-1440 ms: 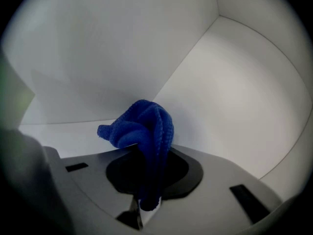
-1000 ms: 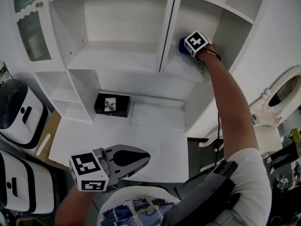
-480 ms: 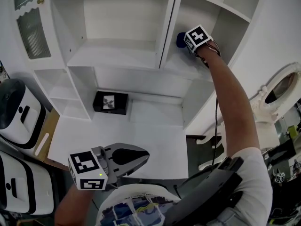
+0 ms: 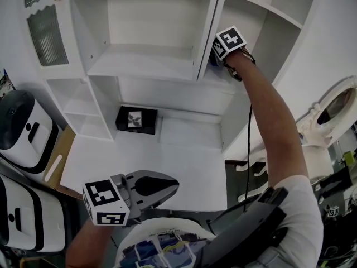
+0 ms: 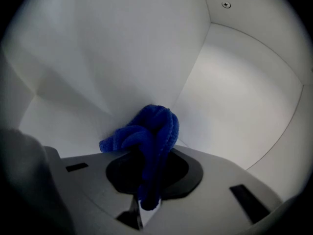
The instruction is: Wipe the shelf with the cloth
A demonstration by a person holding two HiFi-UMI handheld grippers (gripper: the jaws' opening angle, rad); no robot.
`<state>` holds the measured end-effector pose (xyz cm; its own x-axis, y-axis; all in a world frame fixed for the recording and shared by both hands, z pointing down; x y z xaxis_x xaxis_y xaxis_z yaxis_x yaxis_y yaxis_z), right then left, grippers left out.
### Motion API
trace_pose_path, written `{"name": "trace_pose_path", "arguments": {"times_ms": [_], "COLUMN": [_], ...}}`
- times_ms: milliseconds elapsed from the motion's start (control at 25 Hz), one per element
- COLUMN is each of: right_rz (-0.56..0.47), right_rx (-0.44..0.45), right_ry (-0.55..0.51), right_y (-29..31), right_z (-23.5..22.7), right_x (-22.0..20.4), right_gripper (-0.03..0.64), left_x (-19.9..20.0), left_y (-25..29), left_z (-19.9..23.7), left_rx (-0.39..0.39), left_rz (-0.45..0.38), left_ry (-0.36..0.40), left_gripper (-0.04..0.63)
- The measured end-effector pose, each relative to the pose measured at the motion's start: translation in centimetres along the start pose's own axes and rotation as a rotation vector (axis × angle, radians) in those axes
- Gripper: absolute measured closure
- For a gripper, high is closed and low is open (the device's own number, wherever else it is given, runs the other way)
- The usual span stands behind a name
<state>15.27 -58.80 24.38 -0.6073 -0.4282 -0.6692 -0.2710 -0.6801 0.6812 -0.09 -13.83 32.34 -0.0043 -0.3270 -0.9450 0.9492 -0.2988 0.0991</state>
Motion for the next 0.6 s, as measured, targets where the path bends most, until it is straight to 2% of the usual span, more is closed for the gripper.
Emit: {"name": "trace_pose_path", "arguments": {"times_ms": [280,600], "right_rz": [-0.023,0.036], "right_rx": [-0.014,-0.122], "right_ry": [0.016,0.053], "right_y": [0.7,-0.8], "right_z": [-1.8,-6.2], "right_x": [-1.1,-4.7], "right_gripper": [0.549,0.549], "left_x": [-0.3,-0.3], "left_y": [-0.7,0.2], "left_z": [-0.1,-0.2], "left_rx": [0.012,-0.021], "left_rz": [0.001,0.011], "left_ry": [-0.003,0.002], "left_gripper": [0.583,0.583]}}
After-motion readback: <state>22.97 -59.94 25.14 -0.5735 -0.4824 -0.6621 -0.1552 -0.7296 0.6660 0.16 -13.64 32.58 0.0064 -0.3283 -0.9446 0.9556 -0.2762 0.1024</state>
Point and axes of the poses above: the fingertips, and each gripper's own axes: y forward along the fingers, z to its left, x out of its top, the point moved 3 cm from there along -y, backward along the fingers, and after that the axes turned 4 degrees about x, right-handed, at the moved point
